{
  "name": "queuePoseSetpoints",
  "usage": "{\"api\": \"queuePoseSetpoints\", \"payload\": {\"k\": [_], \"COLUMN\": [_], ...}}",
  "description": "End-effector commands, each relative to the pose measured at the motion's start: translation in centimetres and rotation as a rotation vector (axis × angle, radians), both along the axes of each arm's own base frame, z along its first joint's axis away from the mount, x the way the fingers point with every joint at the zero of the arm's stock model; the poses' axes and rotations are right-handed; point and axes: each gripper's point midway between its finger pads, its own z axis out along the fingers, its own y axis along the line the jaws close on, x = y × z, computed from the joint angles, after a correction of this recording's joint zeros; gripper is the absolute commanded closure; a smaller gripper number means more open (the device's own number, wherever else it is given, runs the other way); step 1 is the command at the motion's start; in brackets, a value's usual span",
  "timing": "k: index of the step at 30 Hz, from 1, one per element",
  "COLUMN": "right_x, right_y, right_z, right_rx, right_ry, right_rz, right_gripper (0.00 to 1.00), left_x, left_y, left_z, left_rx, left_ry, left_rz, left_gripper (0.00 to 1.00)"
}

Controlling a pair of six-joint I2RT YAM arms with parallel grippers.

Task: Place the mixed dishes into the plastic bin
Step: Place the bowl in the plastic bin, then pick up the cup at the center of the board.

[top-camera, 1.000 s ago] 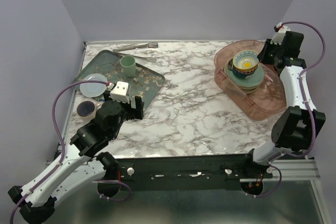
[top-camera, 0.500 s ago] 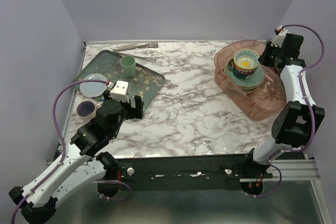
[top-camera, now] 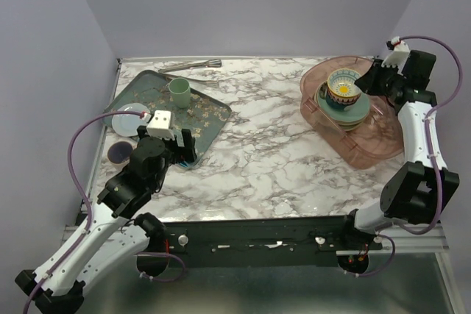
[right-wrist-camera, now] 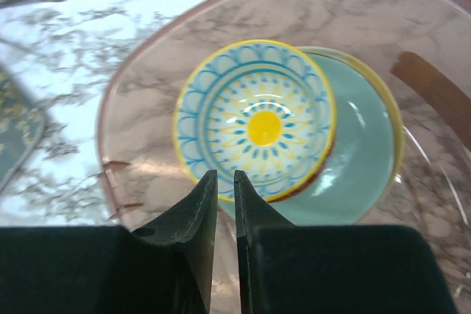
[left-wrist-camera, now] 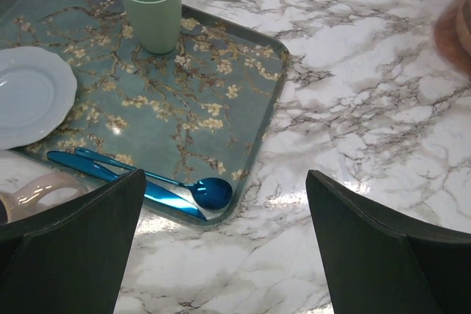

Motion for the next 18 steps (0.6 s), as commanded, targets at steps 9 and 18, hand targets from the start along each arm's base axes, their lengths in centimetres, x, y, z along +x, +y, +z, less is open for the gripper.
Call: {"api": "queuePoseSetpoints", "payload": {"k": [9, 18], "right_x": [-5.7, -7.2], "right_y": [8.7, 10.6], "right_z": [2.5, 2.3], "right_rx": [0.257, 0.278], "right_ry": [-0.095, -0.097], "right_rz": [0.456, 0.537], "right_gripper": [0.74, 0.73], "left_x": [2.8, 3.8], "left_y": [4.1, 7.9], "left_z": [-1.5, -2.8], "left_rx": [-0.120, -0.242], "left_ry": [0.071, 0.109], "left_rz": [0.209, 0.392], "left_gripper": [0.01, 0.01]}}
